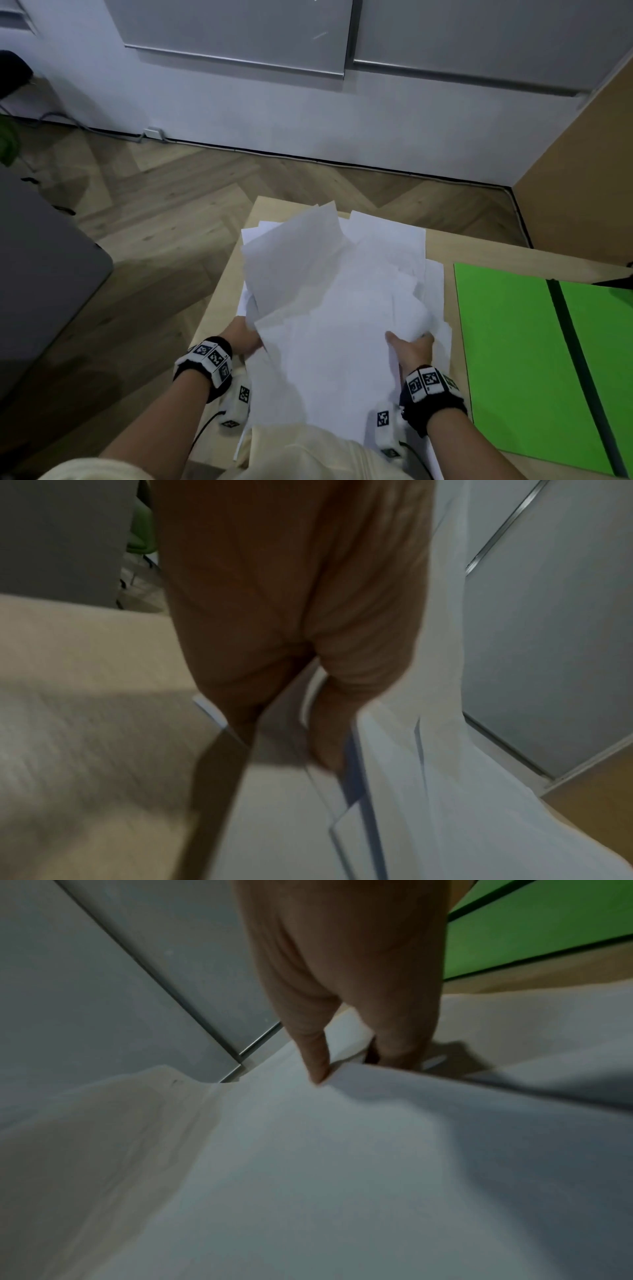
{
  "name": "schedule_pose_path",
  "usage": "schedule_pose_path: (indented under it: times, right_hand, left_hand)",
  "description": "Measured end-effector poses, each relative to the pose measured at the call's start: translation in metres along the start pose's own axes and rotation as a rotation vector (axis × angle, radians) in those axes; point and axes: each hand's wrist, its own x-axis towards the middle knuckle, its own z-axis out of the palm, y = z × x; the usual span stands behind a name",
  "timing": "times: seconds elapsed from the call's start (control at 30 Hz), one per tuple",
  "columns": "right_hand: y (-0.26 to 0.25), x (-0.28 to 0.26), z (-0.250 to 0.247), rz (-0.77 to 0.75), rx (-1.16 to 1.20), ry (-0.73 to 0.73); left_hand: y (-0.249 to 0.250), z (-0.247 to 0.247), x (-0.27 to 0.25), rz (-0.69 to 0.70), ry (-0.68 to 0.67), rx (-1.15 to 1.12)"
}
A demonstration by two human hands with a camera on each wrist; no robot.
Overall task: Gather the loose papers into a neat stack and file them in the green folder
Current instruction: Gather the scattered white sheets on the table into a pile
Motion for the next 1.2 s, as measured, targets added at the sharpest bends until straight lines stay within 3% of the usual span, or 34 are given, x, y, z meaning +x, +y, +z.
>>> schedule_pose_path:
  times: [0.1,0.17,0.27,0.37,0.43,0.5,0.6,0.67,0.73,0.9,1.0,1.2]
  right_hand:
    - [0.004,0.001,-0.001,-0.104,-0.078,-0.13]
    - [0.001,0.003,-0.007,-0.137,-0.152,-0.081]
    - [-0.006,0.004,-0.011,-0.241,-0.32,0.033]
    - [-0.011,-0.01,0.008,-0.357,-0.293,-0.185]
    - [-0.014,-0.019,0.024,-0.292,-0.217,-0.336]
    - [-0.016,-0.014,0.023,-0.22,-0.179,-0.248]
    - [-0.017,-0.006,-0.007,-0.115,-0.475,0.128]
    - [-0.014,-0.004,-0.03,-0.015,-0.55,0.265]
    - [-0.005,0.002,-0.038,-0.041,-0.54,0.248]
    - [0.009,0.002,-0.023,-0.258,-0.411,0.043]
    - [0.01,-0.002,-0.015,-0.312,-0.411,-0.111]
    - [0.006,0.012,-0.032,-0.263,-0.337,0.121]
  left_hand:
    - [-0.008,-0.008,0.003,0.018,-0.111,-0.206]
    - [-0.008,-0.012,0.003,-0.014,-0.101,-0.462]
    - [-0.012,-0.006,0.019,-0.093,-0.035,-0.566]
    - [0.004,0.006,0.006,-0.066,0.045,-0.477]
    - [0.014,0.015,-0.008,-0.054,0.111,-0.377]
    - [0.018,0.022,-0.011,-0.063,0.142,-0.345]
    - [0.013,0.02,-0.008,-0.081,0.17,-0.324]
    - [0.012,0.018,-0.006,-0.088,0.193,-0.347]
    - [0.013,0.019,-0.009,-0.078,0.191,-0.396]
    - [0.019,0.023,-0.014,-0.037,0.14,-0.546]
    - [0.016,0.024,-0.01,-0.021,0.208,-0.548]
    - [0.007,0.01,-0.006,0.023,0.344,-0.664]
